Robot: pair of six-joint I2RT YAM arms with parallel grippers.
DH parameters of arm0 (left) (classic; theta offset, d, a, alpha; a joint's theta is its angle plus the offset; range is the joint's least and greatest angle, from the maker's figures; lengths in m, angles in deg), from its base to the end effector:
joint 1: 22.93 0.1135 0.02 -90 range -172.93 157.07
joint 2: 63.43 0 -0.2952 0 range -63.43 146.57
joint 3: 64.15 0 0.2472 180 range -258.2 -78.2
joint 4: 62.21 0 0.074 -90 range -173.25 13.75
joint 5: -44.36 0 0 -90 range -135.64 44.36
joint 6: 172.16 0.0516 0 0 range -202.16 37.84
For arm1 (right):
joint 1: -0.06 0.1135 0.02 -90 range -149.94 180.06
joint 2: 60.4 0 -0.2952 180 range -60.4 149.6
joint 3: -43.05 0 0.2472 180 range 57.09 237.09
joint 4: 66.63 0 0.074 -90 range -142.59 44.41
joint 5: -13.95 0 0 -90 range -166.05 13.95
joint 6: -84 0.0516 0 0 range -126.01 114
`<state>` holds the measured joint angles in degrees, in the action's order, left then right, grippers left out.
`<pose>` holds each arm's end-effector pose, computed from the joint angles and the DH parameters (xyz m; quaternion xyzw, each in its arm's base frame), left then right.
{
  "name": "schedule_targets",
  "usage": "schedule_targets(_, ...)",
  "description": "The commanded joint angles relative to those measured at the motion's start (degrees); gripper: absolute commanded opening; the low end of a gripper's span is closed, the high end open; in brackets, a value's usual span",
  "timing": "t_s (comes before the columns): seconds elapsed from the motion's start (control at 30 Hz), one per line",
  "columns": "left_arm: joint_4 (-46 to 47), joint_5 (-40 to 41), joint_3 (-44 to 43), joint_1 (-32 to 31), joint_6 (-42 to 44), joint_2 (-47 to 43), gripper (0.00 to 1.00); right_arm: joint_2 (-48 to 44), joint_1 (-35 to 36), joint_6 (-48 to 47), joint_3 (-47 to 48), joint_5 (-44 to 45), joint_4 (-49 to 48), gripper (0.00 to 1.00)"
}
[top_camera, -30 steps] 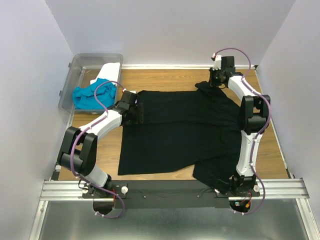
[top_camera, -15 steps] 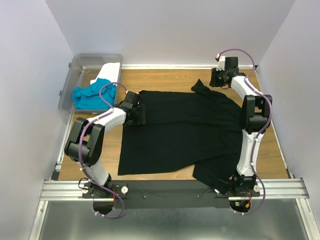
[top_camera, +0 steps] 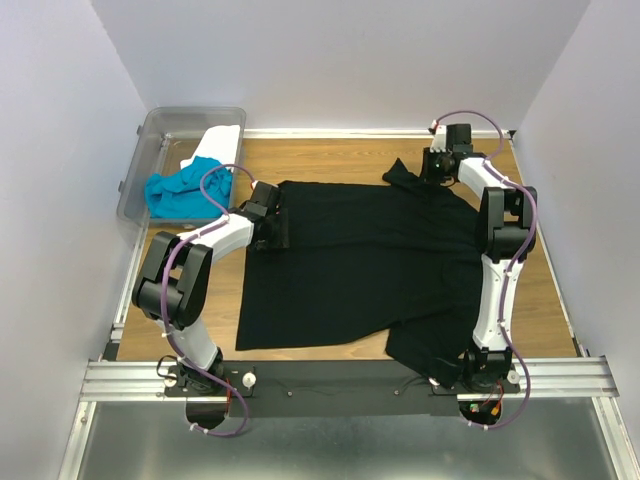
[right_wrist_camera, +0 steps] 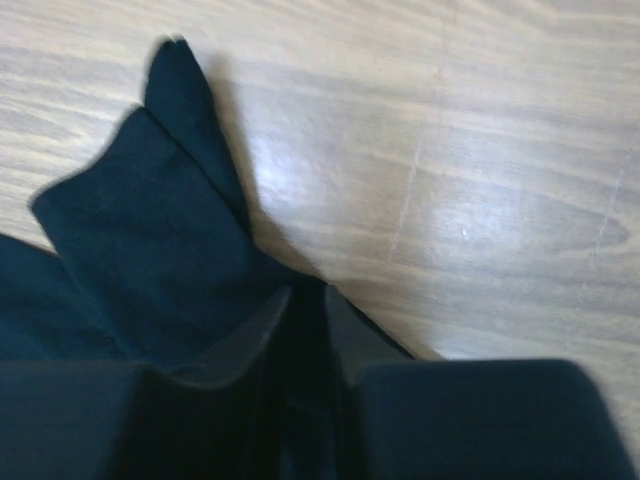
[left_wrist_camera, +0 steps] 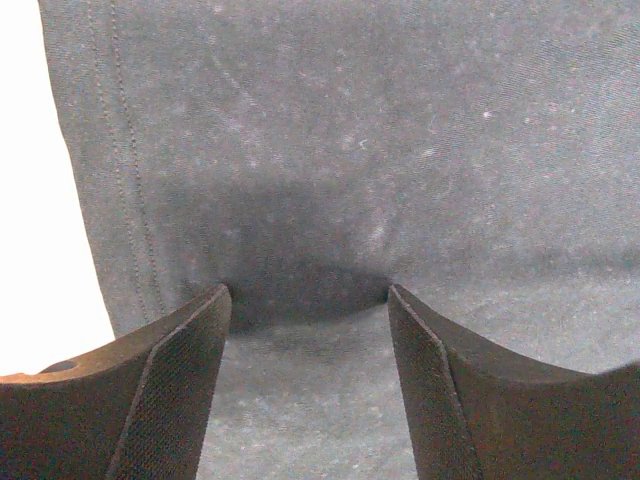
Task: Fold and stack the t-shirts
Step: Flatten the tshirt out
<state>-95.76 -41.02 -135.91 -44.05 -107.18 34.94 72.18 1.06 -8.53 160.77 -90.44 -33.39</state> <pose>0.3246 -0.1209 0.1860 -0.0432 0.9646 -0.0650 0.2519 0.5412 0.0223 0.1752 -0.0733 0.9247 0.1122 0.3563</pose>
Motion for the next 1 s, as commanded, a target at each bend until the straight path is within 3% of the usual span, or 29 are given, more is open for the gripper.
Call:
schedule_targets(0.0, -5.19, 0.56, 2.78, -0.15, -1.26, 0.78, 0.70, -0.12, -0.73, 1.20, -2.60, 1.99, 0.22, 0.22)
schedule_targets(0.2, -6.51, 0.04, 4.01, -0.06, -1.79, -0.72, 0.69, -0.12, -3.63, 2.26, -4.44, 4.72, 0.22, 0.01)
schedule_targets(0.57, -6.95, -1.90, 5.51, 0.73, -1.97, -2.48, 0.69, -0.39, -11.18, 11.22, -3.93, 17.03, 0.22, 0.00)
schedule_targets(0.83, -7.12, -4.27, 6.47, 0.73, -2.23, -3.97, 0.69, -1.35, -11.89, 15.35, 1.70, 21.16, 0.22, 0.01)
schedule_targets(0.87, -7.12, -4.36, 6.47, 0.82, -2.40, -4.49, 0.70, -1.53, -11.81, 15.62, 1.79, 20.99, 0.22, 0.04)
schedule_targets(0.97, -6.77, -5.84, 5.07, 0.73, -3.11, -5.72, 0.74, -4.42, -11.81, 16.58, 0.30, 16.26, 0.05, 0.23)
